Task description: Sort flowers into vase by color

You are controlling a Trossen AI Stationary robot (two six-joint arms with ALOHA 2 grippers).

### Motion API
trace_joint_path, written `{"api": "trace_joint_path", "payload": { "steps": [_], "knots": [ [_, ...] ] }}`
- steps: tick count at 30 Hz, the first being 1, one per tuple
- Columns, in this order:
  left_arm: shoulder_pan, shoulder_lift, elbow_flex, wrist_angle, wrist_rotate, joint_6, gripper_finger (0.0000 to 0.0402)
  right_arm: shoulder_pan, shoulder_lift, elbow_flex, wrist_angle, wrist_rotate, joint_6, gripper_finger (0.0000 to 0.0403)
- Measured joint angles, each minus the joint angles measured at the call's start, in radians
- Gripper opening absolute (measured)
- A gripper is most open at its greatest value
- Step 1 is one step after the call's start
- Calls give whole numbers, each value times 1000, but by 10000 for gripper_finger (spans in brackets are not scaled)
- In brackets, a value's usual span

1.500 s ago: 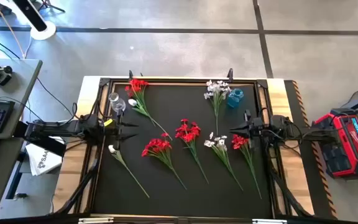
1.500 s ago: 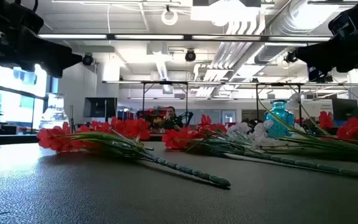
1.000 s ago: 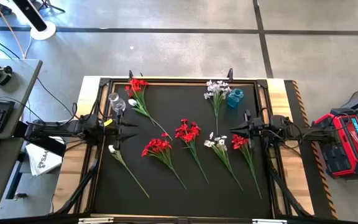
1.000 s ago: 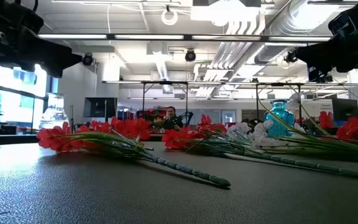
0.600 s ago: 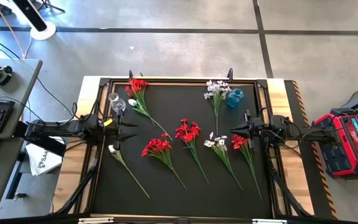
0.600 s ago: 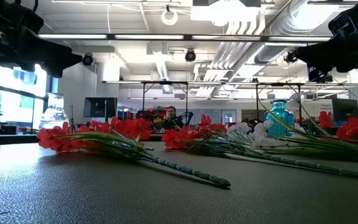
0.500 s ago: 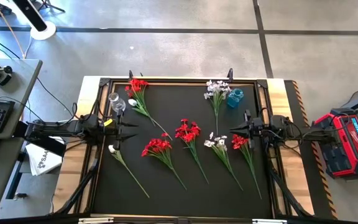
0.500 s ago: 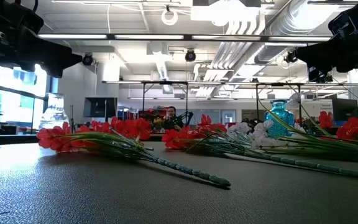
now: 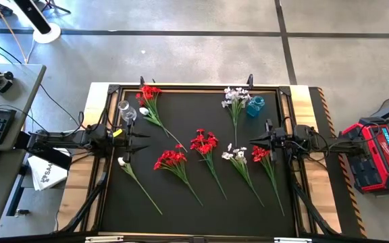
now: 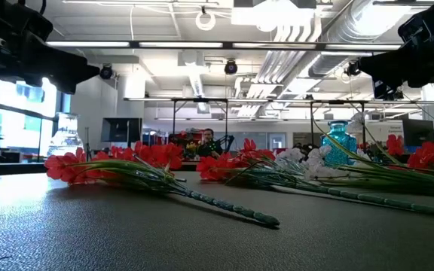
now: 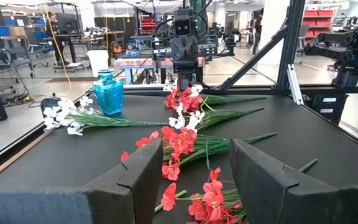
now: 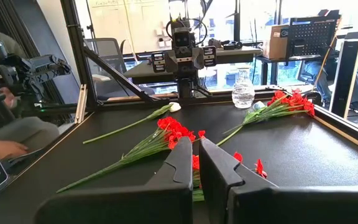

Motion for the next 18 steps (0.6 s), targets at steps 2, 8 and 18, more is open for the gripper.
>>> {"api": "trace_joint_path", "payload": {
  "steps": [2, 8, 18],
  "knots": [
    [0, 0, 0, 0, 0, 0, 172, 0, 0, 0, 0, 0, 0, 0],
    [0, 0, 0, 10, 0, 0, 172, 0, 0, 0, 0, 0, 0, 0],
    [1, 3, 0, 109, -50, -168, 172, 0, 0, 0, 0, 0, 0, 0]
  ]
}}
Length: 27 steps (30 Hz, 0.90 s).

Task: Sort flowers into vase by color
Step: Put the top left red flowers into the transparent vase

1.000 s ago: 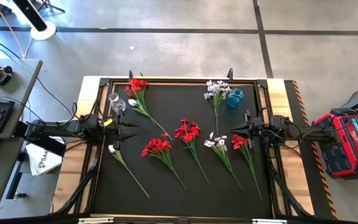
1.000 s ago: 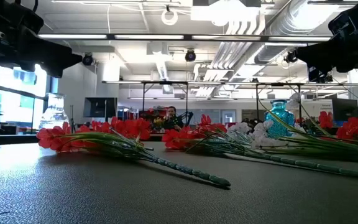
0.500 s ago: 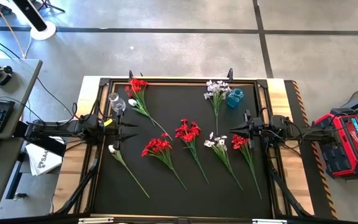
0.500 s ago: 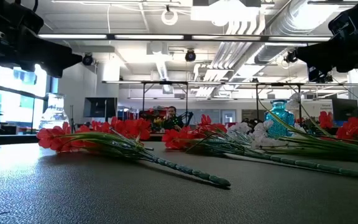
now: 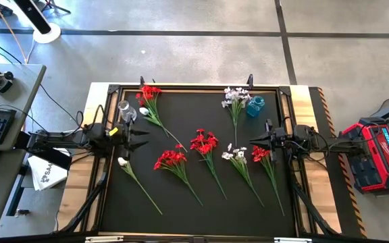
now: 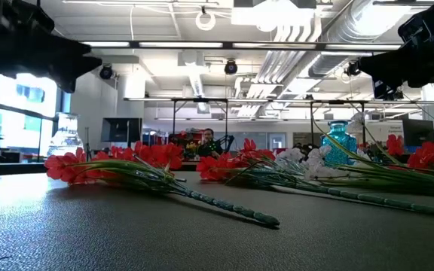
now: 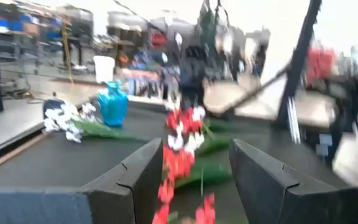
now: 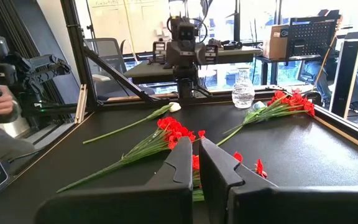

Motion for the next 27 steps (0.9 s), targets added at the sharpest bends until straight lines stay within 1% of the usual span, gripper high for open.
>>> {"api": "trace_joint_path", "payload": {
  "steps": [4, 6, 9, 11, 15, 17, 20, 27],
  "knots": [
    [0, 0, 0, 58, -26, -166, 172, 0, 0, 0, 0, 0, 0, 0],
    [0, 1, 0, 80, -29, -219, 172, 0, 0, 0, 0, 0, 0, 0],
    [0, 0, 0, 136, -93, -227, 172, 0, 0, 0, 0, 0, 0, 0],
    [0, 0, 0, 145, -122, -227, 172, 0, 0, 0, -1, 0, 0, 0],
    [0, 1, 0, 161, -131, -249, 172, 0, 0, 0, -1, 0, 0, 0],
    [0, 1, 0, 163, -145, -299, 172, 0, 0, 0, -1, 0, 0, 0],
    [0, 6, 0, 191, -144, -339, 172, 0, 0, 0, -1, 0, 0, 0],
    [-1, 69, 4, 338, -94, -300, 172, 0, 0, 0, -1, 0, 0, 0]
  ]
}}
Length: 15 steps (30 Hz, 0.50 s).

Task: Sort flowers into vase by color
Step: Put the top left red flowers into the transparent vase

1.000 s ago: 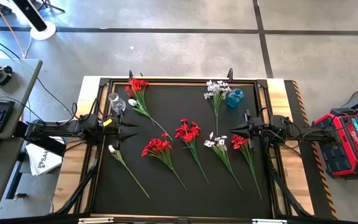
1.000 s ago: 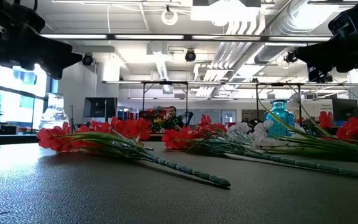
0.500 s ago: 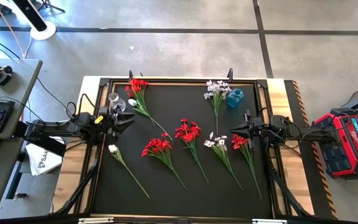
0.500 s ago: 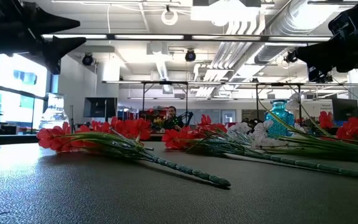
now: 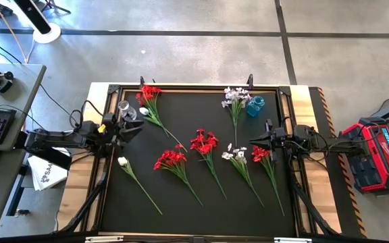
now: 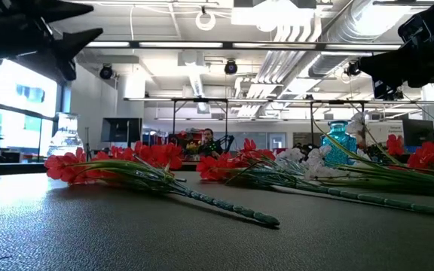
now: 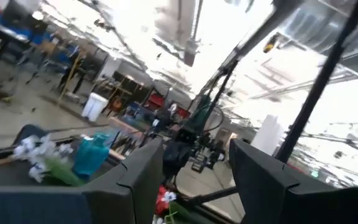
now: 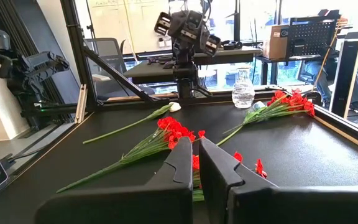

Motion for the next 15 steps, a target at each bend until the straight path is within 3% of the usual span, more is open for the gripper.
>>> {"api": "trace_joint_path", "payload": {
  "steps": [5, 10, 15],
  "knots": [
    [-1, 110, 70, -27, -16, 111, 172, 0, 0, 0, 0, 0, 0, 0],
    [0, 302, 209, -265, -259, 168, 172, 0, 0, 0, 0, 0, 0, 0],
    [0, 557, 392, -523, -368, 41, 172, 0, 0, 0, 0, 0, 0, 0]
  ]
}}
